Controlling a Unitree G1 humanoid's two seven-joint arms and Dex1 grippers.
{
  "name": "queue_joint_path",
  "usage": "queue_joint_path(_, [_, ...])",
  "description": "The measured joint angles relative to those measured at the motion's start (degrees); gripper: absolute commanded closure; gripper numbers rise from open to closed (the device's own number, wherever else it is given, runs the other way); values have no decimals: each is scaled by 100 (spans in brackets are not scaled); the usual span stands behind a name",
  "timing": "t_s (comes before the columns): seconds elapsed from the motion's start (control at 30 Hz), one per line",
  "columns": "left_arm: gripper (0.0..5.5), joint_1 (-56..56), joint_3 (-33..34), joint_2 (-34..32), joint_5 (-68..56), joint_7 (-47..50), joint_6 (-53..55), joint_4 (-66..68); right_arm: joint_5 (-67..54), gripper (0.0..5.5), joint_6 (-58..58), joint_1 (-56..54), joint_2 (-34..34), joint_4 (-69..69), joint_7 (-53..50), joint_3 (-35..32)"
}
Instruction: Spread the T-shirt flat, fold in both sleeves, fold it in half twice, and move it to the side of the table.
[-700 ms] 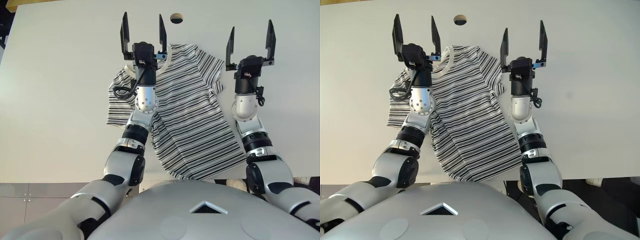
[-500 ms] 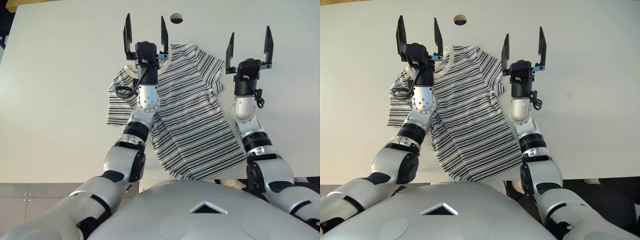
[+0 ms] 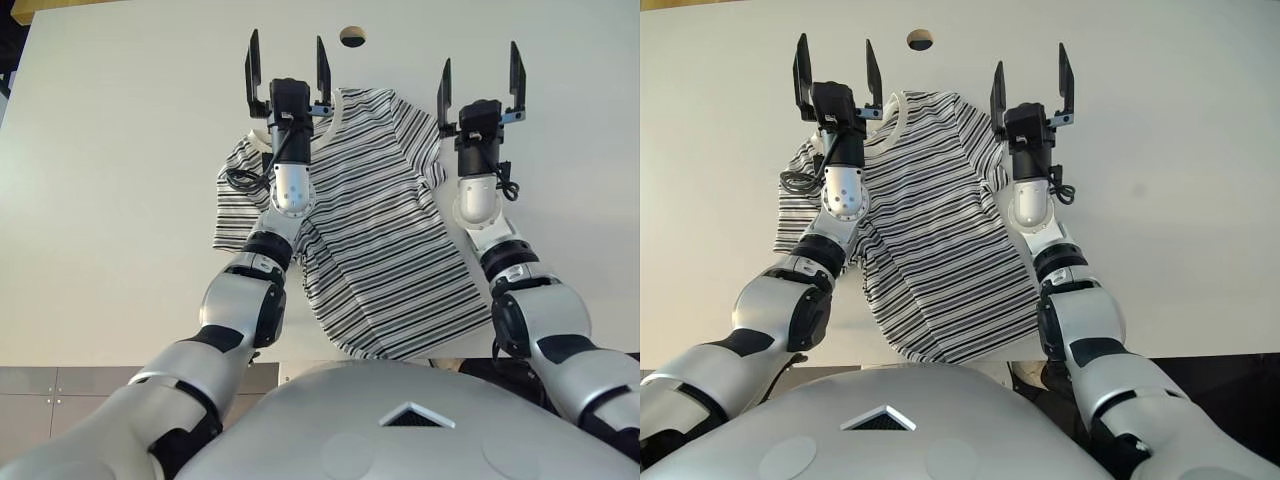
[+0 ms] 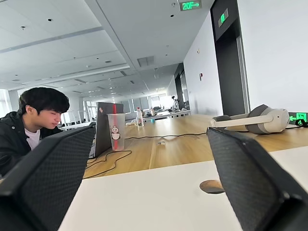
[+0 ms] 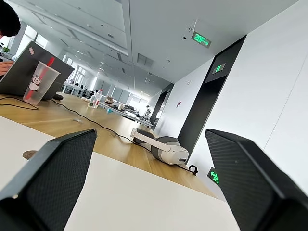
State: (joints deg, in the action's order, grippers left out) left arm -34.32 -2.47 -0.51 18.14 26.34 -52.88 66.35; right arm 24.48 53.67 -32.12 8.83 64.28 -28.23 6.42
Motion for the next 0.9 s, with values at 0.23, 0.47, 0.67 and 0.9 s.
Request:
queue_joint_path(0.23, [120, -105, -1, 12, -54, 0, -41, 97, -1, 132, 44, -61, 5, 126, -51, 1])
queue_joint_path(0.47, [120, -104, -5, 12, -106, 0, -138, 92, 0, 132, 126, -60, 4, 126, -52, 47])
queue_joint_path(0.67, [120, 52, -14, 52, -113, -18, -231, -30, 129, 132, 245, 125, 41, -57, -263, 169])
queue_joint_path(0.9, [120, 374, -3, 98, -224, -85, -376, -375, 407, 132, 334, 399, 119, -445, -493, 375])
